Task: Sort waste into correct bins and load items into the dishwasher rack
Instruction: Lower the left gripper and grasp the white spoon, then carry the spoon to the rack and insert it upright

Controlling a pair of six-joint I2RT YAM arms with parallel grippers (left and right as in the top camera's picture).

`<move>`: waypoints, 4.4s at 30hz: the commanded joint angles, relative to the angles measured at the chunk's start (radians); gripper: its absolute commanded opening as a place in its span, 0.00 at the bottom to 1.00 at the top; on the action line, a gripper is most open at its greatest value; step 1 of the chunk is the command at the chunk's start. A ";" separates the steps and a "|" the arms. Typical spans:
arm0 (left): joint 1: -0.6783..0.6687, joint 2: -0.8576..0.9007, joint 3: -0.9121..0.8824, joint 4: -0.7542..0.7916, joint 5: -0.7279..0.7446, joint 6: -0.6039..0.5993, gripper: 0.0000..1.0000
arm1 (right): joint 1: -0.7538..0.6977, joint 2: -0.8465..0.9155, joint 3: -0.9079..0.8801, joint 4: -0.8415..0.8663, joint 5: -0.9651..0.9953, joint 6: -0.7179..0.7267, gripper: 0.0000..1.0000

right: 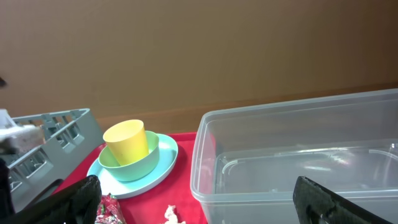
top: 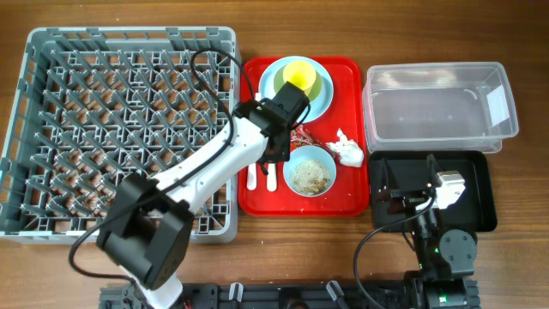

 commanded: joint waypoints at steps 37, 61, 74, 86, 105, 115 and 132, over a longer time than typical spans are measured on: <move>-0.017 0.154 -0.011 0.133 0.006 -0.059 0.18 | 0.002 -0.009 -0.001 0.003 0.010 0.000 1.00; -0.013 0.124 -0.111 0.253 -0.011 -0.050 0.04 | 0.002 -0.009 -0.001 0.003 0.010 0.000 0.99; 0.034 -0.285 -0.066 0.161 -0.110 0.101 0.04 | 0.002 -0.009 -0.001 0.003 0.010 0.000 1.00; 0.322 -0.300 -0.069 0.104 0.003 0.190 0.04 | 0.002 -0.009 -0.001 0.003 0.010 0.000 1.00; 0.332 -0.130 -0.069 0.135 0.016 0.257 0.04 | 0.002 -0.009 -0.001 0.003 0.010 0.000 1.00; 0.333 -0.091 -0.072 0.143 0.066 0.257 0.04 | 0.002 -0.009 -0.001 0.003 0.010 0.000 1.00; 0.333 -0.092 -0.072 0.158 0.066 0.257 0.27 | 0.002 -0.009 -0.001 0.003 0.010 0.000 1.00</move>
